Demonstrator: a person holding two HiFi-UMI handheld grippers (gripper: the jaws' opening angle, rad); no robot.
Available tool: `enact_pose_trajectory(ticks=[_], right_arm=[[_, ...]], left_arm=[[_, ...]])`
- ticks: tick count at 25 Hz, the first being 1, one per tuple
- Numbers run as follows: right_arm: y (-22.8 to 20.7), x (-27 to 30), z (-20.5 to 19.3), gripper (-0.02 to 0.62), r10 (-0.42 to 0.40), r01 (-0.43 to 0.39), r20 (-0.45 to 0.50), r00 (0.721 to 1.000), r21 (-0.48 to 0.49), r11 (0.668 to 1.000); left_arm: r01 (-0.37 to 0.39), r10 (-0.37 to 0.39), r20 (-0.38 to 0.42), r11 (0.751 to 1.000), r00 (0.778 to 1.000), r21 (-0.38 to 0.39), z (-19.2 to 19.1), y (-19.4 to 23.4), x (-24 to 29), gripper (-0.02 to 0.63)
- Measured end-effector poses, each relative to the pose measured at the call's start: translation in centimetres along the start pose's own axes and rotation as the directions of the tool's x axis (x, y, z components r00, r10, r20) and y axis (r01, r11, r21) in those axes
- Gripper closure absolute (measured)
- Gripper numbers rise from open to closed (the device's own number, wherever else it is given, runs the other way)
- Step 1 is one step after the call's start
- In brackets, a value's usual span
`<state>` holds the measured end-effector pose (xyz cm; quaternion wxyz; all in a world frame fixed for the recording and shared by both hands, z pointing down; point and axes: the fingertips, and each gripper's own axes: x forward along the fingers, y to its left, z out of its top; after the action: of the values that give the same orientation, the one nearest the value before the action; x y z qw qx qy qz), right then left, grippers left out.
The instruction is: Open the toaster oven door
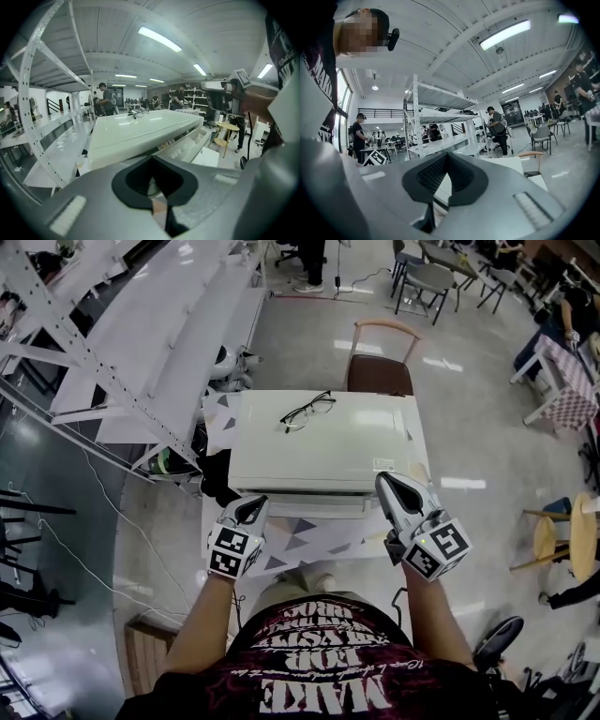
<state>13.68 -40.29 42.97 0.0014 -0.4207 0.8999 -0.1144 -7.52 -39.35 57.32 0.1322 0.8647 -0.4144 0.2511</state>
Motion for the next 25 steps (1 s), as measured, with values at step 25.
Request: enact_pose_trajectory(ticks=[25], right_arm=[[-0.3, -5.7, -0.4, 0.569, 0.023, -0.023, 0.006, 1.000, 0.003, 1.000]], left_arm=[[-0.029, 0.031, 0.027, 0.996, 0.999, -0.078, -4.3, -4.5, -2.4, 0.604]])
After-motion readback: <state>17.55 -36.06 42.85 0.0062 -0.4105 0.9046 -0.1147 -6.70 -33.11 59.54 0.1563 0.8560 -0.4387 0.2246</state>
